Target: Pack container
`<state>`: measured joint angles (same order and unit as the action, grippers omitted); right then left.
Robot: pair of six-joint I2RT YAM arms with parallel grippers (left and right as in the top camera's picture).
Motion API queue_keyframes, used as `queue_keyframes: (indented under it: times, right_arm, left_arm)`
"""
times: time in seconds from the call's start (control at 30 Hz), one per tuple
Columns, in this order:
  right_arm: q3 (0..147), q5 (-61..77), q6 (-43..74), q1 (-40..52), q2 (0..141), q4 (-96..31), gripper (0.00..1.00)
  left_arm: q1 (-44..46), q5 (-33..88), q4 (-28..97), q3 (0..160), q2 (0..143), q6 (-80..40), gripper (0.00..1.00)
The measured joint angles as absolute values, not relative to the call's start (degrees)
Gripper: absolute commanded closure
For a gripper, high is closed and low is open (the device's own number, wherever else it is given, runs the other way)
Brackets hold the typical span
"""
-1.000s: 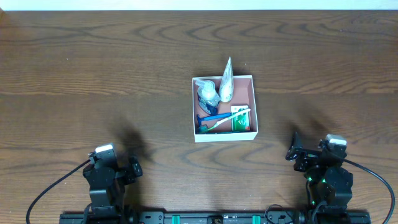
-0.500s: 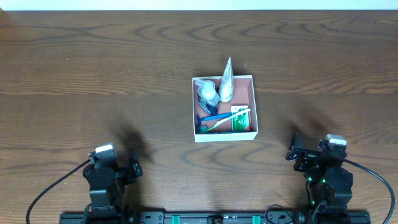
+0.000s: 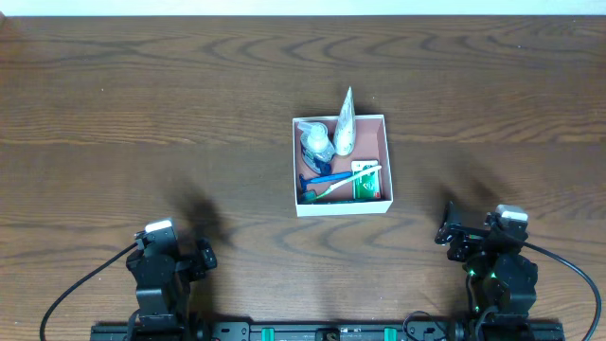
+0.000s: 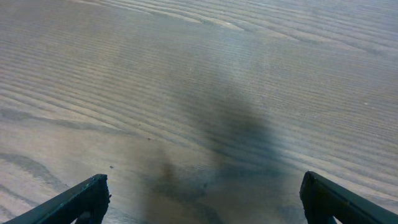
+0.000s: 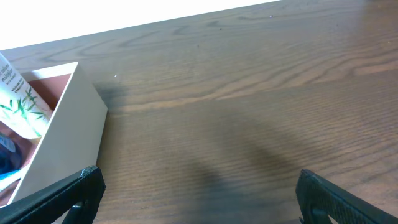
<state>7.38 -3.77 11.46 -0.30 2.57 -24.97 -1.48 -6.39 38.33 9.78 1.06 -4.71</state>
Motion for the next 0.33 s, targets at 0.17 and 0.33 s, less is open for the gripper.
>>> queue_keyframes:
  times: [0.17,0.33]
  right_arm:
    - [7.38,-3.77,11.46,-0.3,2.57,-24.97,0.01]
    - [7.38,-3.77,11.46,-0.3,2.57,-24.95,0.01]
  left_arm:
    - [-1.48,-6.37,38.33,9.78,1.06,-4.71,0.02]
    - [-1.48,-6.39,38.33,9.78,1.06,-4.71,0.02]
